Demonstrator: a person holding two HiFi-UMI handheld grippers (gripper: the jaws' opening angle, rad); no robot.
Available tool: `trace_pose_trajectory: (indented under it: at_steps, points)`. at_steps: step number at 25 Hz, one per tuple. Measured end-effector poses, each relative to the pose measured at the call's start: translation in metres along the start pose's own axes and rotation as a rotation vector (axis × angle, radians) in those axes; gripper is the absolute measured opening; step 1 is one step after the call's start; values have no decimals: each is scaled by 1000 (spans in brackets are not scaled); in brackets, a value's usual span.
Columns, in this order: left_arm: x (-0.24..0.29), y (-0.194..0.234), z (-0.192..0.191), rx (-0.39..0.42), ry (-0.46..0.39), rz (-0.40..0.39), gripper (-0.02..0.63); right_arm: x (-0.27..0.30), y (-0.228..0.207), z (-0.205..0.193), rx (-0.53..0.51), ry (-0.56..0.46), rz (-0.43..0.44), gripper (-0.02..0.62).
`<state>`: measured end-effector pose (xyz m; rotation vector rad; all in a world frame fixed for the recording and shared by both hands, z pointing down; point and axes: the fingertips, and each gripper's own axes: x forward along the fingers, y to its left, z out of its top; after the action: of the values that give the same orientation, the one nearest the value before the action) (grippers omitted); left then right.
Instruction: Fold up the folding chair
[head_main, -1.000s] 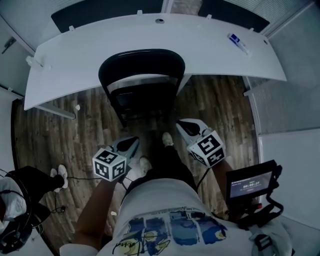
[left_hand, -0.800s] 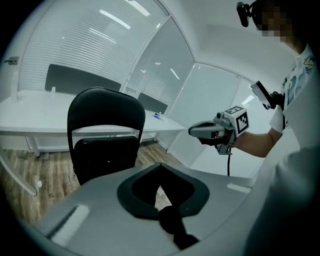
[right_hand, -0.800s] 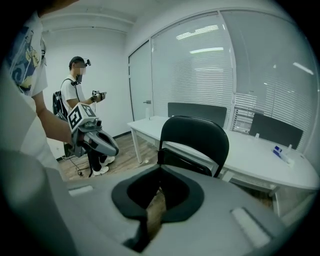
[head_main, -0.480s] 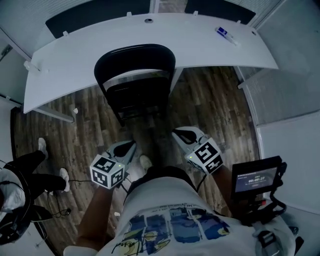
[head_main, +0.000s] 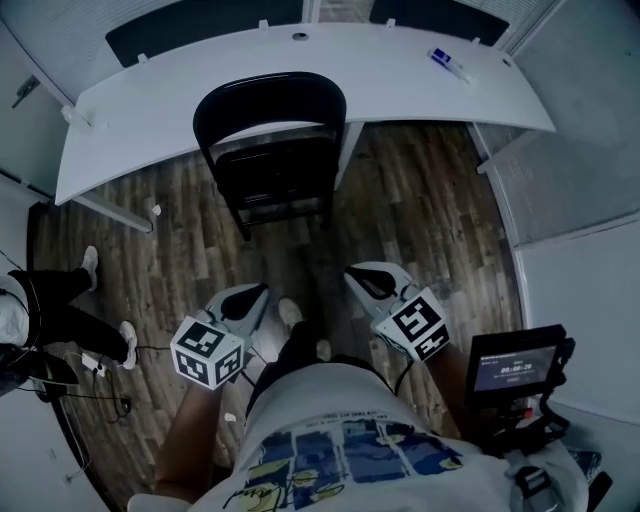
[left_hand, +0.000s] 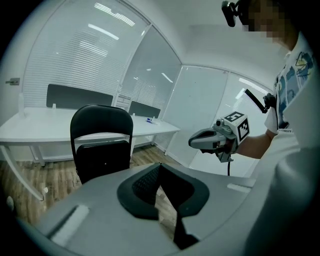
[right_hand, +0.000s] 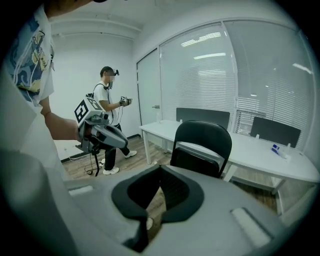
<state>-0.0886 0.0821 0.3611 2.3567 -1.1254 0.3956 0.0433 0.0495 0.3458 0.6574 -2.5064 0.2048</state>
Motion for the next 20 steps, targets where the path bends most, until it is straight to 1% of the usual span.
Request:
trace_pose_trajectory:
  at_steps: [6,12,17,20]
  points:
    - [4,-15,1,21,14,-8,3,-11,-2,-14,9,-1,-5,3]
    - [-6,-25,5,15,12,-7,3,-20,13,-3,39,-14,15,3]
    - [-25,-67,-4,72,10,-24,3,-60,45,-9,28,-53,-18,3]
    - [-28,-74,6,100,3,-45,3,-65,51,-1,28,-62,-26,3]
